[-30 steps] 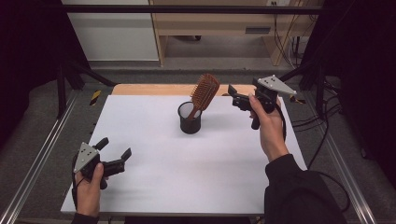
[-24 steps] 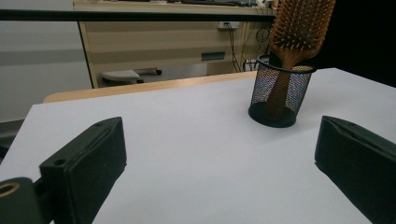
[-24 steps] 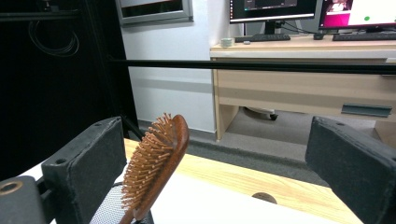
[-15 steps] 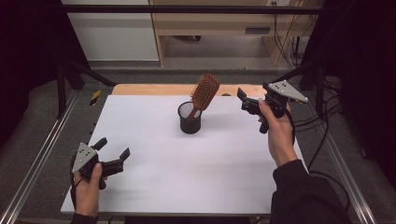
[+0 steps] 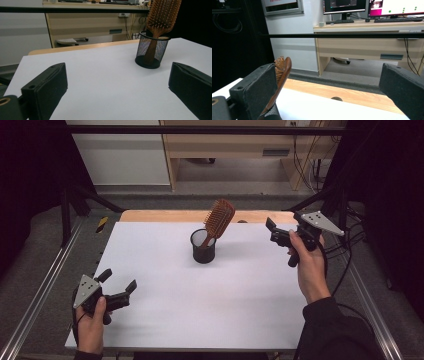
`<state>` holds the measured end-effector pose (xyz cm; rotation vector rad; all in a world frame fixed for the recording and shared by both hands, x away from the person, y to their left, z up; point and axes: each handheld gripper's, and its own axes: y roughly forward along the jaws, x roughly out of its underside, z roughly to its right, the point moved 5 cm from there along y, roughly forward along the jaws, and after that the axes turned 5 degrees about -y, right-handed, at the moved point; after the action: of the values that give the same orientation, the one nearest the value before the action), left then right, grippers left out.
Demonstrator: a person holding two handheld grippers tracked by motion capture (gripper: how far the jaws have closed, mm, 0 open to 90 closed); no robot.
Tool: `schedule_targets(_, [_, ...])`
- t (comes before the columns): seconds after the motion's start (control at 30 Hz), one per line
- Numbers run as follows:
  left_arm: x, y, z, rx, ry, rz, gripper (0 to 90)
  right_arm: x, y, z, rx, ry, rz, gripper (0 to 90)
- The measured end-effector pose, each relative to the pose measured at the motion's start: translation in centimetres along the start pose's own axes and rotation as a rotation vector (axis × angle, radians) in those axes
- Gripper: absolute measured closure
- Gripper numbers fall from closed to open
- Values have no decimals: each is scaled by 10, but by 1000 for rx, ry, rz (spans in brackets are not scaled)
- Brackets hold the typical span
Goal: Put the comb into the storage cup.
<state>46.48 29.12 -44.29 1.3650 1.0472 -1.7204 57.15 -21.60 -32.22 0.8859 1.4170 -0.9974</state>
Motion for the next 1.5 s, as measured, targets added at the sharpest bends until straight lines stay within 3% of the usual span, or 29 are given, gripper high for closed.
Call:
schedule_targets(0.7, [-1,-17,-7,3,-16,25,24,18,-36,22,19,-1,5,26])
schedule_targets(1.5, [-1,-17,-7,9,-21,26,24,58,-71,42,46,42,-21,37])
